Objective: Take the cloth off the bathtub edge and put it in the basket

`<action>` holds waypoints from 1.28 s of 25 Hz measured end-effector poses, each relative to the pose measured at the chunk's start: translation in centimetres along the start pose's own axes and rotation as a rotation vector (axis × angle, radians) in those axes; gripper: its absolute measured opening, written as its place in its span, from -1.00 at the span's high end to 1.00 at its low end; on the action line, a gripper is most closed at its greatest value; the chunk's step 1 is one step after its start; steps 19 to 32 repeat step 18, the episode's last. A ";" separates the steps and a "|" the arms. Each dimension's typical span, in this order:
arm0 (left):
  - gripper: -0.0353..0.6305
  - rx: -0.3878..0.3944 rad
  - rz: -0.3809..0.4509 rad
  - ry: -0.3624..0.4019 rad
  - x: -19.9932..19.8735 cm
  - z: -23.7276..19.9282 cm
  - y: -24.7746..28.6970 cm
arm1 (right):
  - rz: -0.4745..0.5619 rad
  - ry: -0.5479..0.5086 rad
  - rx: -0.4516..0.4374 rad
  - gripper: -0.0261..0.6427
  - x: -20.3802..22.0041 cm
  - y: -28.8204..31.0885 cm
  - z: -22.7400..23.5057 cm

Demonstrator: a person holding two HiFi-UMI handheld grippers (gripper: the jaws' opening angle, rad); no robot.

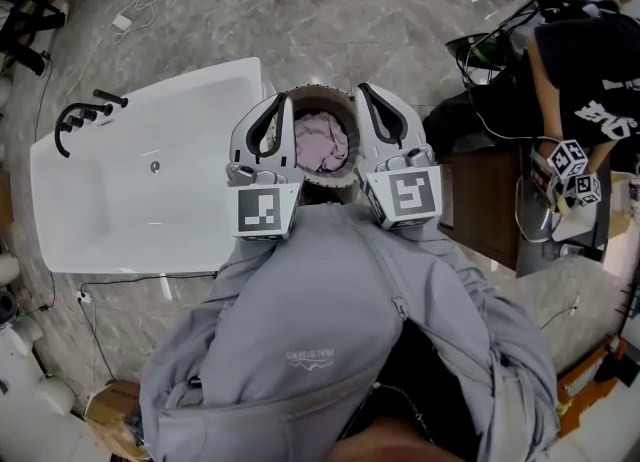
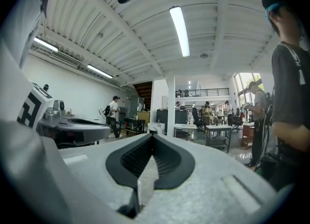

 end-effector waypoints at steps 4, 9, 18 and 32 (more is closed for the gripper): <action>0.88 0.008 -0.015 0.002 0.2 0.1 0.3 | -0.007 -0.007 -0.011 0.91 0.3 0.3 -0.1; 0.88 0.010 -0.009 -0.015 0.3 0.2 0.8 | -0.011 -0.013 -0.020 0.91 0.4 0.5 0.3; 0.88 0.021 -0.012 0.015 0.4 0.5 0.9 | -0.005 -0.028 -0.028 0.91 0.4 0.8 0.5; 0.88 0.021 -0.012 0.015 0.4 0.5 0.9 | -0.005 -0.028 -0.028 0.91 0.4 0.8 0.5</action>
Point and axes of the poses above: the fingertips, and each gripper's own axes: y forward along the fingers, z to its right, x out of its underside, the point moved 7 cm from there along -y, backward along the fingers, and after that the axes turned 10 degrees about -y, right-handed, at the moved point
